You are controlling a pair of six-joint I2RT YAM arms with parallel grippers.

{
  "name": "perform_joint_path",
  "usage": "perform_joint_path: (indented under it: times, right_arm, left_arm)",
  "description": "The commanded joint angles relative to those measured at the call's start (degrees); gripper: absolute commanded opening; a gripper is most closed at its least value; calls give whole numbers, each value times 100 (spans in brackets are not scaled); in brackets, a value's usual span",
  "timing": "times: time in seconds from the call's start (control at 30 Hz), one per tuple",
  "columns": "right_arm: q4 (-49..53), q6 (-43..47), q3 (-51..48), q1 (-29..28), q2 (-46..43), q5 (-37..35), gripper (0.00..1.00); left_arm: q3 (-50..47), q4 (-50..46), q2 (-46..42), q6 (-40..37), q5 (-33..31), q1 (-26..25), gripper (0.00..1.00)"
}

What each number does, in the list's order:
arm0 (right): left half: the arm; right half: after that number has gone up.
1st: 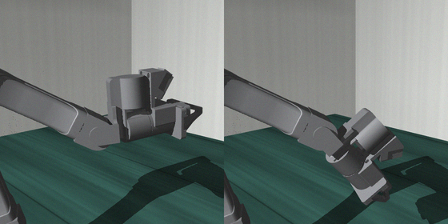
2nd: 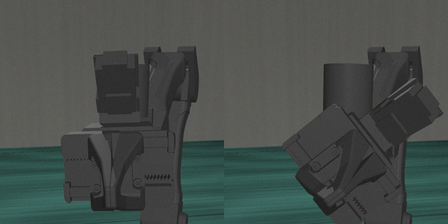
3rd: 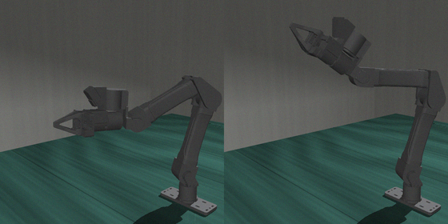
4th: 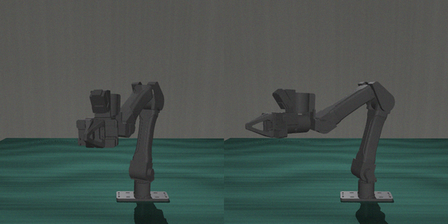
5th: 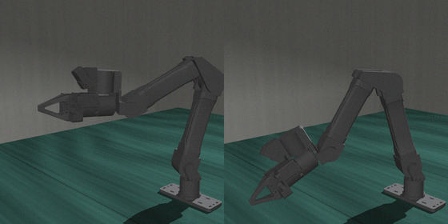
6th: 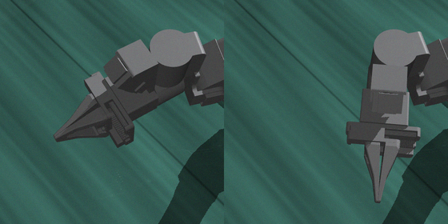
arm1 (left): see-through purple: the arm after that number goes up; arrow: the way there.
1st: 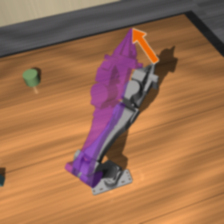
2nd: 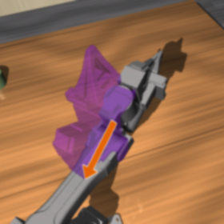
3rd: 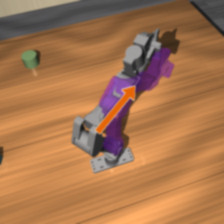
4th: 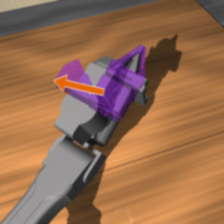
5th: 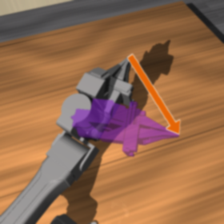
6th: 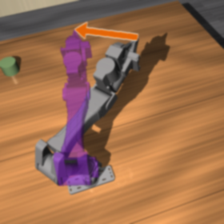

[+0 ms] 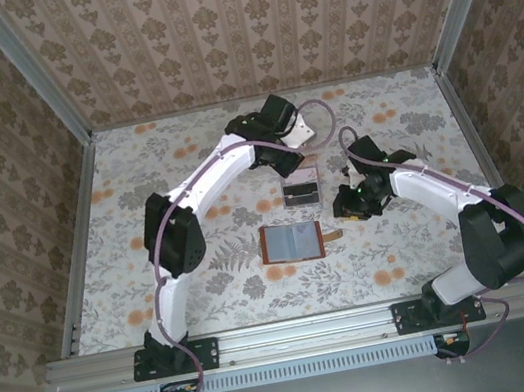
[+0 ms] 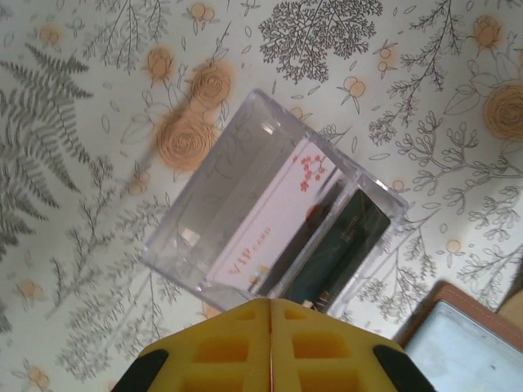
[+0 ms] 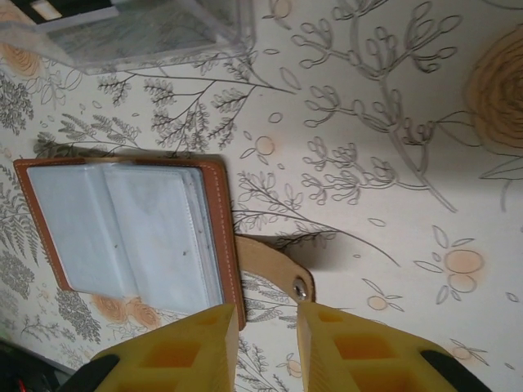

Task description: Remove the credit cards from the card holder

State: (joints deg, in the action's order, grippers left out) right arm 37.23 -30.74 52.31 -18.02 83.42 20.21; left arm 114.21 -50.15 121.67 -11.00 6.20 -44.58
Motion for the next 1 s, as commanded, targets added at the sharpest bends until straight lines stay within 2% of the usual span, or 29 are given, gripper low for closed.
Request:
perform_joint_path:
  times: [0.0,0.43,0.73,0.97]
  right_arm:
    - [-151,-210,-106,-166,90,155,26]
    - [-501,-354,-248,-550,537,186,26]
    - [-611,-270,-290,-547,886,40,26]
    - [-627,-231,-329,-547,1074,-167,26]
  left_arm:
    - [-483,348,-491,1014,75,-3,7]
    - [-2296,1507,-1299,3141,903,-149,13]
    - [-3186,2059,-1542,3981,933,-450,14]
    - [-3808,2553,-1706,4552,1206,-549,14]
